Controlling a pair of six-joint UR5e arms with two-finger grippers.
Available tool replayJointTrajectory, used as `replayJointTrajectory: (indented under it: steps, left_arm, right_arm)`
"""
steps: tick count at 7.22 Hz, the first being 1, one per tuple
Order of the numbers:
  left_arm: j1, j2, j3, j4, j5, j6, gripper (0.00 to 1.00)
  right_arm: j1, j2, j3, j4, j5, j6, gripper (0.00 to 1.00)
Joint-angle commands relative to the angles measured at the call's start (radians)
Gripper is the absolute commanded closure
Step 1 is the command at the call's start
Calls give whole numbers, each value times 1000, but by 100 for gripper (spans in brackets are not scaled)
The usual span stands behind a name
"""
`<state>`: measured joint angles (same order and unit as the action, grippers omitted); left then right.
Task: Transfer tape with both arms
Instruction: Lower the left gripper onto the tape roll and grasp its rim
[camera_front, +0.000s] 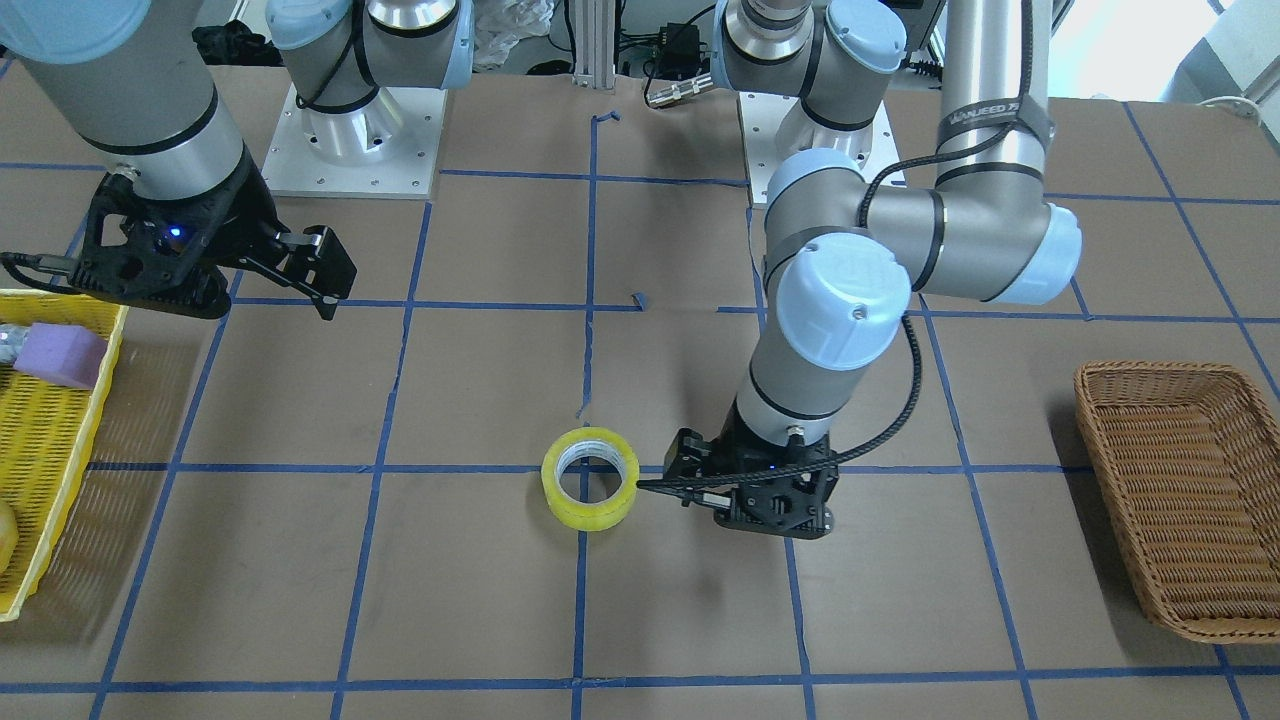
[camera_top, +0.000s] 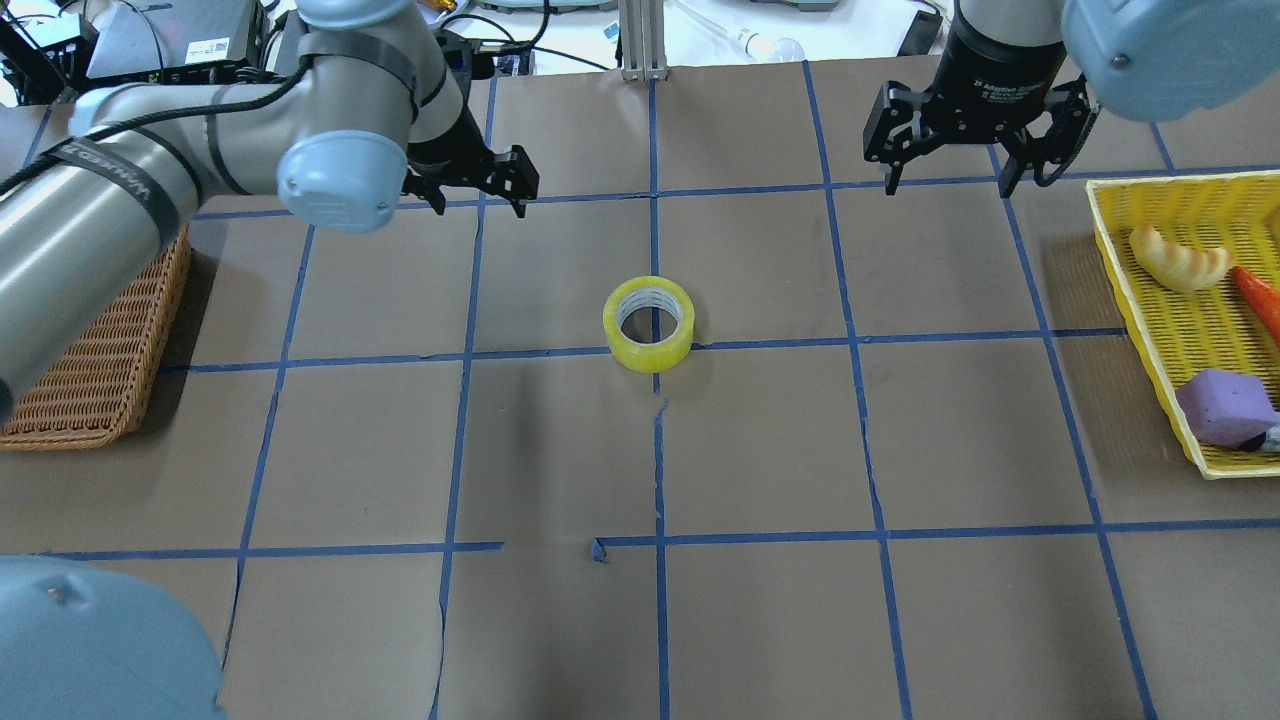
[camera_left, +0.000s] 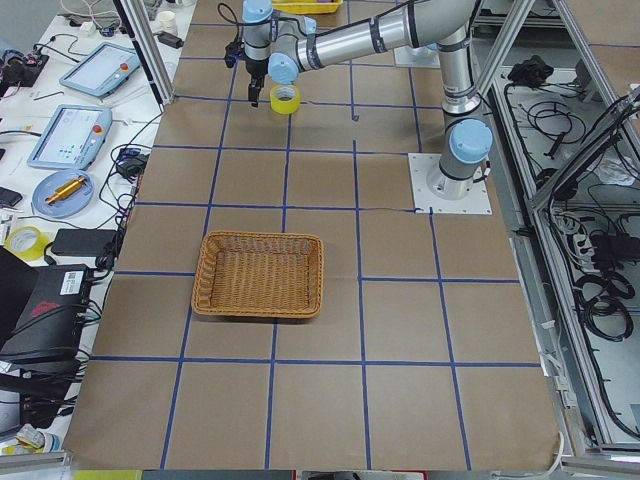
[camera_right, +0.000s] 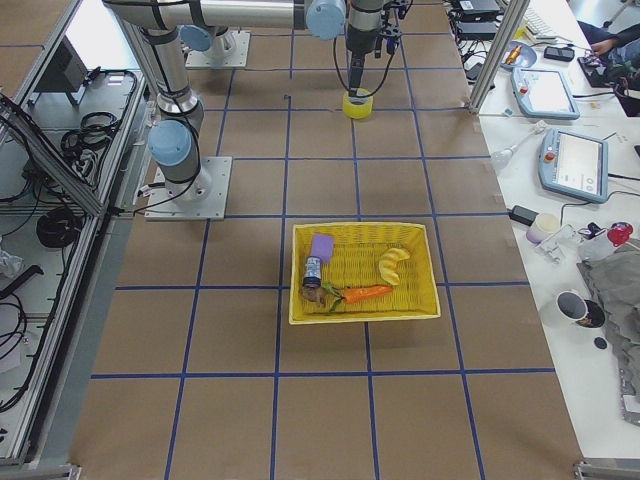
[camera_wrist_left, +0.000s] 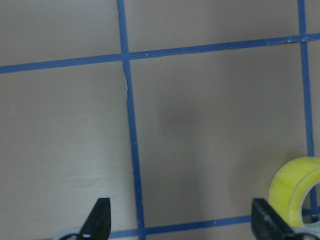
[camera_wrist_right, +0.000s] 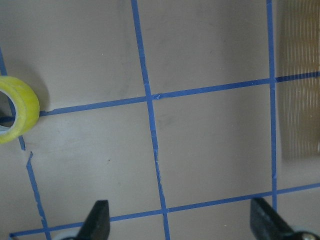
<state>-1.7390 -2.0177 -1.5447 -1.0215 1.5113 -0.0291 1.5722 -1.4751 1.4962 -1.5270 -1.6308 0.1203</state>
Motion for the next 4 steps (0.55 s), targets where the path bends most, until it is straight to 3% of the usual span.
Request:
replayJointTrajectory:
  steps: [1, 4]
  left_arm:
    - [-68, -24, -52, 4, -3, -22, 0]
    - [-100, -56, -92, 75, -8, -9, 0]
  right_arm:
    - [0, -19, 1, 13, -1, -135, 0]
    - [0, -22, 1, 13, 55, -136, 0]
